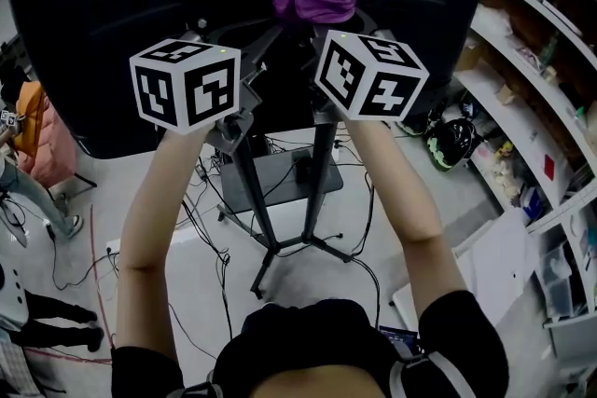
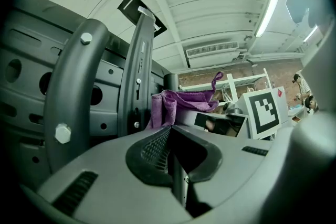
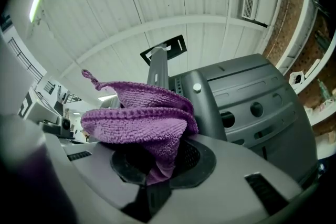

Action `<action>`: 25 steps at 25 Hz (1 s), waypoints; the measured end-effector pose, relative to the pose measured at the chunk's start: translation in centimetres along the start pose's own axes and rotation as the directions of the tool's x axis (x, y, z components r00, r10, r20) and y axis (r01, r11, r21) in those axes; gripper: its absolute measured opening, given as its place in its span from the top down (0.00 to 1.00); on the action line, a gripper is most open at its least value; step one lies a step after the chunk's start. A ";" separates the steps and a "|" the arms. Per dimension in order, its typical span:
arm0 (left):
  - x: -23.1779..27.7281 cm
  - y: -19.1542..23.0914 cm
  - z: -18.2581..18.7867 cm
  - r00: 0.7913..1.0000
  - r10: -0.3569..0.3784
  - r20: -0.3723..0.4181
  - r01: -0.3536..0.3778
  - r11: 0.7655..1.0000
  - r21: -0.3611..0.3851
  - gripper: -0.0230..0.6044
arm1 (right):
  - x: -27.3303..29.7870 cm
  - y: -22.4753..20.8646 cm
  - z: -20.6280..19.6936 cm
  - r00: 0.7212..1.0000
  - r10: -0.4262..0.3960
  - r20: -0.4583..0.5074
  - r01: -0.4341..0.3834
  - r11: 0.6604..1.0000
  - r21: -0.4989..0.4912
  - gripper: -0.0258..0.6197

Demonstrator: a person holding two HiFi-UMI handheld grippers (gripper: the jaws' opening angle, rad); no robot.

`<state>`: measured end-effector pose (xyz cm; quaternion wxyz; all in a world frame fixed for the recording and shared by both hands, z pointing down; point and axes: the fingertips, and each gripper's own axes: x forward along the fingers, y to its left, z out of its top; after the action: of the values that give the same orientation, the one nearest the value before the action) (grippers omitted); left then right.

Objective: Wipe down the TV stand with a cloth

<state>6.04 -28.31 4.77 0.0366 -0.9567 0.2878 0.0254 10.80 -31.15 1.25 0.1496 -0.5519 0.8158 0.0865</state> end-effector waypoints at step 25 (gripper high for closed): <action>6.2 -4.5 3.3 0.997 -0.024 0.080 0.025 1.000 -0.010 0.95 | 0.5 -11.8 6.1 1.000 -0.010 -0.009 0.009 0.995 -0.095 0.86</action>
<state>13.62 -27.73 1.27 0.0433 -0.9585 0.2742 0.0646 22.50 -34.17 -4.38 0.1196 -0.5626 0.8089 0.1218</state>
